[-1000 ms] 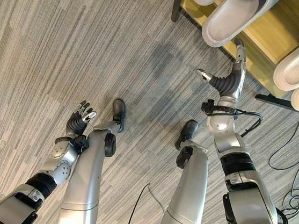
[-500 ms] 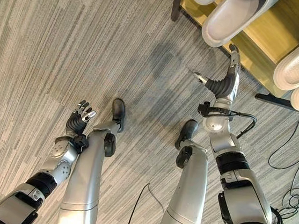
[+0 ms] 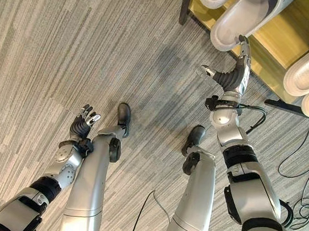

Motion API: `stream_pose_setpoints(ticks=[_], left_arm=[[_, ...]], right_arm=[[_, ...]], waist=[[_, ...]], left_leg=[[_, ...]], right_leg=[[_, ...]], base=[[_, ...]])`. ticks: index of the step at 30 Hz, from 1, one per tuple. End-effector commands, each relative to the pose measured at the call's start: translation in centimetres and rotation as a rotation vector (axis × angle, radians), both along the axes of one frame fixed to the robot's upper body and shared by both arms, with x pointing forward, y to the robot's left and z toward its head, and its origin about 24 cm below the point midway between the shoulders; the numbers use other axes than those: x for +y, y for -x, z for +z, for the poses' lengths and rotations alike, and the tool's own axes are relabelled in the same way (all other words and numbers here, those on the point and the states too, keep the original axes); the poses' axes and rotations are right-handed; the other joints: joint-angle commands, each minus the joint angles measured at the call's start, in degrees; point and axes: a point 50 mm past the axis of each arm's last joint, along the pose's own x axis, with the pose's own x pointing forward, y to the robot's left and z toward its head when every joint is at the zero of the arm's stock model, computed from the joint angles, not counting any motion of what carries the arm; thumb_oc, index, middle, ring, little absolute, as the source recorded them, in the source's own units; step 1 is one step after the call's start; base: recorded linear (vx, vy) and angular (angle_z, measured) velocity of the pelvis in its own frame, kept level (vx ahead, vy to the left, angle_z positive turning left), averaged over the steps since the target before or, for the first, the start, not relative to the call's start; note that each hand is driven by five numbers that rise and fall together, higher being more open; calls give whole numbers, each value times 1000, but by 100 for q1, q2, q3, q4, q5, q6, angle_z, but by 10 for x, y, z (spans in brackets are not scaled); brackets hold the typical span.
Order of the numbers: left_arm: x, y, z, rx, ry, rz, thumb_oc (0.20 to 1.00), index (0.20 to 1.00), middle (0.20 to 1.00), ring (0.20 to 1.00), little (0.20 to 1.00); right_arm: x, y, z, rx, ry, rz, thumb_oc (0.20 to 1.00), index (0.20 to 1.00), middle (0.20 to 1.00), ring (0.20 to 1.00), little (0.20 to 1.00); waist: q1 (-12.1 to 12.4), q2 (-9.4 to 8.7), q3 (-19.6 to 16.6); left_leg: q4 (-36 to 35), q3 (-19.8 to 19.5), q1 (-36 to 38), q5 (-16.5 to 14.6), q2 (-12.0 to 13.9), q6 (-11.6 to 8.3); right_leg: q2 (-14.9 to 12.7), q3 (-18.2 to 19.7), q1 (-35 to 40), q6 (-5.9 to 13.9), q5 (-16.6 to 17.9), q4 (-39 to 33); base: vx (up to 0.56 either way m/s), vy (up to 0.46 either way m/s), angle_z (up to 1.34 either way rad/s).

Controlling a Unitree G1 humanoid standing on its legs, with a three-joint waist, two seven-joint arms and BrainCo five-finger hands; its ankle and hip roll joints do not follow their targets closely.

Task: Arrange the slippers neatly on the shoe rack.

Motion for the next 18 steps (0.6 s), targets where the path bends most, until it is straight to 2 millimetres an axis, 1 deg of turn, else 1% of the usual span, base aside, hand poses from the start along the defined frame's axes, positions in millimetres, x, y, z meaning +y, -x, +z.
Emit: stream_pose_setpoints(ticks=[1, 5, 11, 14, 18], left_arm=[[-4, 3, -13, 46, 4, 27, 1000, 1000, 1000, 1000, 1000], [-2, 3, -13, 48, 5, 32, 1000, 1000, 1000, 1000, 1000], [-1, 4, -14, 54, 1, 32, 1000, 1000, 1000, 1000, 1000], [-1, 5, -16, 60, 1, 33, 1000, 1000, 1000, 1000, 1000], [3, 9, -20, 78, -12, 33, 1000, 1000, 1000, 1000, 1000]], right_arm=[[9, -2, 15, -57, 7, 6, 1000, 1000, 1000, 1000, 1000], [6, -4, 21, -56, 27, -23, 1000, 1000, 1000, 1000, 1000], [-3, -6, 37, -72, 57, -87, 1000, 1000, 1000, 1000, 1000], [-6, -7, 41, -72, 56, -107, 1000, 1000, 1000, 1000, 1000], [-11, -7, 55, -96, 84, -144, 1000, 1000, 1000, 1000, 1000]], waist=[[55, 146, -82], [78, 158, -69], [110, 145, -63], [126, 145, -74], [160, 146, -97]], left_leg=[[-401, -551, 213, -39, -83, -144], [-402, -560, 213, -34, -96, -144], [-439, -550, 213, -13, -100, -156], [-460, -547, 213, -4, -103, -161], [-490, -555, 213, 0, -108, -172]], right_leg=[[287, 215, 75, 19, 156, -136], [282, 208, 75, 22, 159, -144], [275, 225, 75, 29, 156, -148], [275, 219, 75, 27, 151, -163], [274, 212, 75, 19, 134, -170]], base=[[0, 0, 0], [0, 0, 0], [0, 0, 0], [0, 0, 0], [0, 0, 0]])
